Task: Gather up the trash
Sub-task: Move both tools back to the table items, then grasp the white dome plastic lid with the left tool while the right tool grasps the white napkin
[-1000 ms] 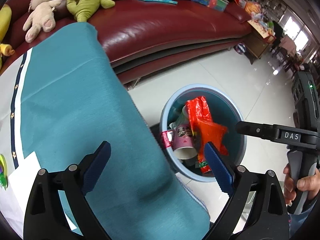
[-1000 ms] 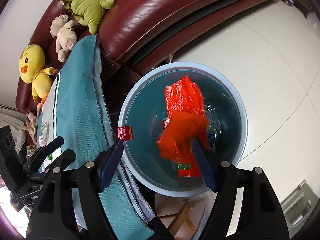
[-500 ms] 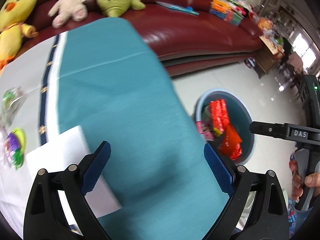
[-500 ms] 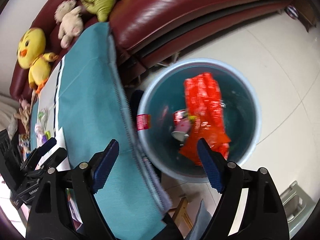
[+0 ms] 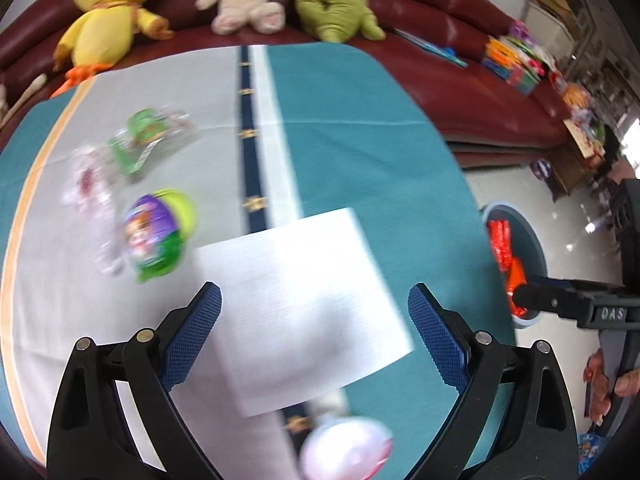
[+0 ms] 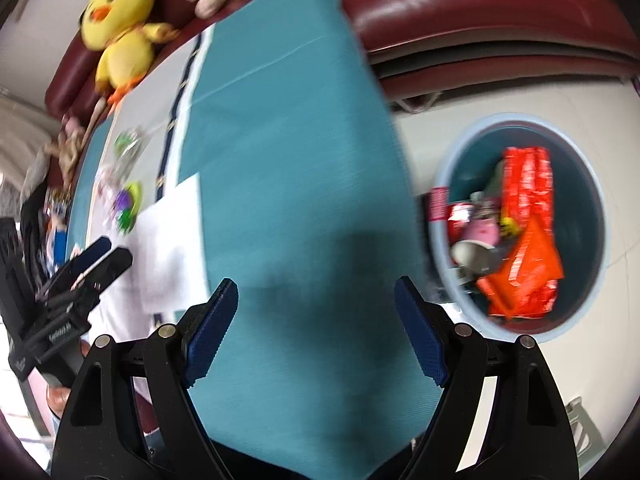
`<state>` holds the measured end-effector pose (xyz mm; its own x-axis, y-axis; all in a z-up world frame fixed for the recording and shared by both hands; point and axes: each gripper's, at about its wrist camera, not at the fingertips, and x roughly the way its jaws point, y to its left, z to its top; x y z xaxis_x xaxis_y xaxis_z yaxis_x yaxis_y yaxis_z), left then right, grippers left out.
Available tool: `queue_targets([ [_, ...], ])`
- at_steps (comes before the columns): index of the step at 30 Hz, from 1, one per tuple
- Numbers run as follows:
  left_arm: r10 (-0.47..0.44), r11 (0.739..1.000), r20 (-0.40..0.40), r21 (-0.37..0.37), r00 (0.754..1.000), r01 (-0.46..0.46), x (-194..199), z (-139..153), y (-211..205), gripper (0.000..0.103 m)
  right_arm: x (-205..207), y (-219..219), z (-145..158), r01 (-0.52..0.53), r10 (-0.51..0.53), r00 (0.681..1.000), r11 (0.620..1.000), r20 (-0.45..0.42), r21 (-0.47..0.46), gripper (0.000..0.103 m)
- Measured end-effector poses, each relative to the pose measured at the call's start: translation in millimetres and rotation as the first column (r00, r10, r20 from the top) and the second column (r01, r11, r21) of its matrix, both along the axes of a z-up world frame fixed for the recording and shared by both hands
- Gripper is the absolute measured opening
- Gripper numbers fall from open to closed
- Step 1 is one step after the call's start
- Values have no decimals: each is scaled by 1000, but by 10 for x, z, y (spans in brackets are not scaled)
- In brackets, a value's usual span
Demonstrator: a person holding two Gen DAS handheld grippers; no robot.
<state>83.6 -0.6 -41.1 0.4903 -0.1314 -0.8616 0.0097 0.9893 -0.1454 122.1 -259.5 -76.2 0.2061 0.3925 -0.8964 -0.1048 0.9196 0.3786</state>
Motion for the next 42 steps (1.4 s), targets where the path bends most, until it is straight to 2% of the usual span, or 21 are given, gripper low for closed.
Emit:
queue_targets([
  [5,53,999,-12,-13,999,-53,-195,-61,353,95,-163,496,-31,-99,99,995,995,-23,1,77],
  [8,52,998,-35,-37,998,-54,-399,-125,466,95,-251,735,-23,-153,153,988,988,-25,2,77],
  [13,-58,996,-62,-73,996,53,-752,-191,322,95,-233,698,21,-115,115,993,993,-19,-8,76],
  [18,-196,979,-102,-78,975,188,-931,-346,-20,95,-277,546,17,-71,71,997,997,-26,3,76],
  [22,-227,973,-98,-66,969,222,-920,-452,-181,94,-346,465,-31,-48,48,998,999,-38,1,77],
  [24,-232,972,-83,-66,969,227,-893,-471,-221,87,-373,437,-48,-43,43,998,999,-41,0,77],
  [26,-243,969,-85,-67,966,238,-867,-511,-256,67,-390,414,-54,-38,38,998,999,-41,-1,76],
  [28,-240,970,-63,-42,969,238,-847,-515,-263,55,-392,397,-53,-34,34,999,999,-39,-2,77],
  [29,-241,970,-61,-48,969,239,-831,-513,-248,55,-388,401,-51,-33,33,999,999,-38,-3,77],
  [32,-195,980,-24,-51,980,194,-833,-462,-112,54,-373,453,-51,-39,38,999,999,-36,-9,77],
  [36,-84,993,9,-86,996,84,-828,-342,313,54,-330,669,-48,-78,77,997,997,-27,-24,77],
  [42,68,991,33,-116,997,-63,-829,-220,982,55,-200,1178,-99,-157,157,988,987,-2,-36,79],
])
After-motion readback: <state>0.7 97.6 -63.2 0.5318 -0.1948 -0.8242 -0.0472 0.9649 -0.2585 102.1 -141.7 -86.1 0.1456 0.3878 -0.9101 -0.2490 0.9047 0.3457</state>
